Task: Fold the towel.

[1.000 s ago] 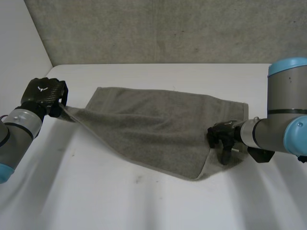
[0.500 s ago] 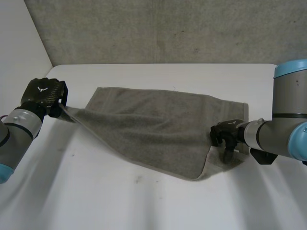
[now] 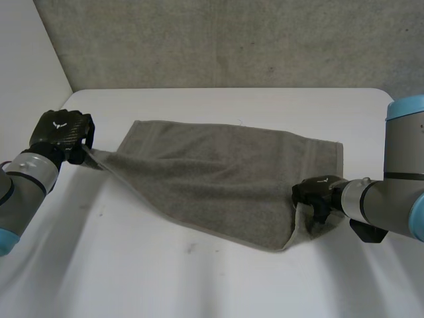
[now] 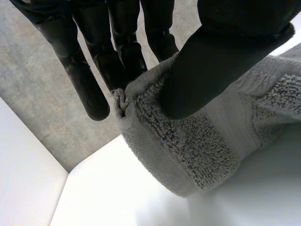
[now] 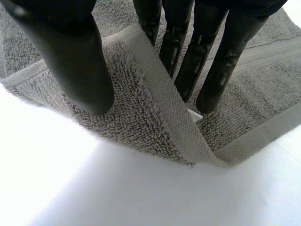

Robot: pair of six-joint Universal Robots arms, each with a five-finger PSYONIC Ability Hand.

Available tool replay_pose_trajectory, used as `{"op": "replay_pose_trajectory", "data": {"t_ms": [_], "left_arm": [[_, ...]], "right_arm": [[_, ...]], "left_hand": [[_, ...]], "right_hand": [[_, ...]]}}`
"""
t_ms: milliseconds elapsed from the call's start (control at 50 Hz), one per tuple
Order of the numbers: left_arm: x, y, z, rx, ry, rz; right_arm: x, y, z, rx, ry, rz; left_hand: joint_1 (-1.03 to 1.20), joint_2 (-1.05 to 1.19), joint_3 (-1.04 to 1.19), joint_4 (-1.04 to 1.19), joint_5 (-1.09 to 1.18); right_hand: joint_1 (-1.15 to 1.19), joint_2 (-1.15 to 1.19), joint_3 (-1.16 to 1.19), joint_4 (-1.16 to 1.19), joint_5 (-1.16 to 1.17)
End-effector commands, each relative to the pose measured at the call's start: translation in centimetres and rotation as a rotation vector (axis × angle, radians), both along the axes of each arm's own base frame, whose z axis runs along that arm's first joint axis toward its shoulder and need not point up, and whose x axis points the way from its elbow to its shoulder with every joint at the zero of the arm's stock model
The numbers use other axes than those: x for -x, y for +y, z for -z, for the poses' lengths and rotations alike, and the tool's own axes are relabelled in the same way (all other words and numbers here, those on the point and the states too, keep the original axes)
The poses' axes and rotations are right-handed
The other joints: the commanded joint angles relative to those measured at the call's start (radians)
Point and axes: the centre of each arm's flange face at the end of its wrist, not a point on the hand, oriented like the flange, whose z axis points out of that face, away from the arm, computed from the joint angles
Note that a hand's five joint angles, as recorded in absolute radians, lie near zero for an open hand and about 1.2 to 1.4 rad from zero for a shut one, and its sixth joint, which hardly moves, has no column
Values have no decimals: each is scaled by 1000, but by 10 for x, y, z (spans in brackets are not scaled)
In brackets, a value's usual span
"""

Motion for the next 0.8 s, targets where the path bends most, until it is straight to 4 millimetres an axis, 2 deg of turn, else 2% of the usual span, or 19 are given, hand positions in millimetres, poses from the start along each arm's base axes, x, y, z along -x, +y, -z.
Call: {"op": "replay_pose_trajectory", "data": {"t_ms": [20,160,180,200,220,240,260,320,360,380,420,500,580,600,640,700,720,760,800], "left_arm": [[0,0,0,1,0,0],[0,0,0,-1,0,1],[0,0,0,-1,0,1],[0,0,0,-1,0,1],[0,0,0,-1,0,3],[0,0,0,-1,0,3],[0,0,0,-2,0,3],[0,2,0,-4,0,3],[0,4,1,-11,-2,3],[0,7,3,-19,-5,8],[0,11,5,-30,-10,8],[-1,20,1,-24,-19,6],[-4,44,0,-37,-68,10],[-5,54,0,-44,-95,12],[-7,64,1,-53,-122,11],[-9,87,4,-86,-174,20],[-9,87,4,-86,-174,20],[-9,109,3,-110,-214,34],[-10,117,2,-115,-225,39]], "right_arm": [[0,3,4,8,0,-10],[2,8,8,12,-1,-12],[2,10,9,11,-1,-12],[2,11,8,16,-1,-13],[2,11,8,16,-1,-13],[3,11,4,33,-6,-12],[3,11,-2,59,-14,-9],[4,11,-8,83,-21,-6],[14,8,-25,138,-33,24],[14,8,-25,139,-33,25],[30,4,-45,193,-49,73],[45,4,-62,234,-60,105],[72,6,-70,269,-9,123],[72,6,-70,269,-9,123],[89,12,-75,292,51,121],[100,18,-78,288,103,111],[100,18,-78,288,103,111],[103,21,-80,276,121,100],[106,26,-86,258,128,78]], "left_hand": [[205,179,180,178,200],[205,179,180,178,200],[205,179,180,178,200],[205,179,180,178,200],[205,179,180,178,200],[205,179,180,178,200],[205,179,180,178,200],[205,179,180,178,200],[205,179,180,178,200],[205,179,180,178,200],[205,179,180,178,200],[205,179,180,178,200],[205,179,180,178,200],[205,179,180,178,200],[205,179,180,178,200],[205,179,180,178,200],[205,179,180,178,200],[205,179,180,178,200],[205,179,180,178,200]], "right_hand": [[-174,-169,-174,-172,-174],[-98,-92,-97,-96,-98],[-8,-2,-7,-6,-8],[202,208,203,205,202],[204,210,205,207,204],[515,521,516,518,515],[564,570,565,566,564],[564,570,565,567,564],[564,570,565,567,564],[564,570,565,567,564],[564,570,565,567,564],[564,570,565,567,564],[564,570,565,567,564],[564,570,565,567,564],[564,570,565,567,564],[564,570,565,567,564],[564,570,565,567,564],[564,570,565,567,564],[564,570,565,567,564]]}}
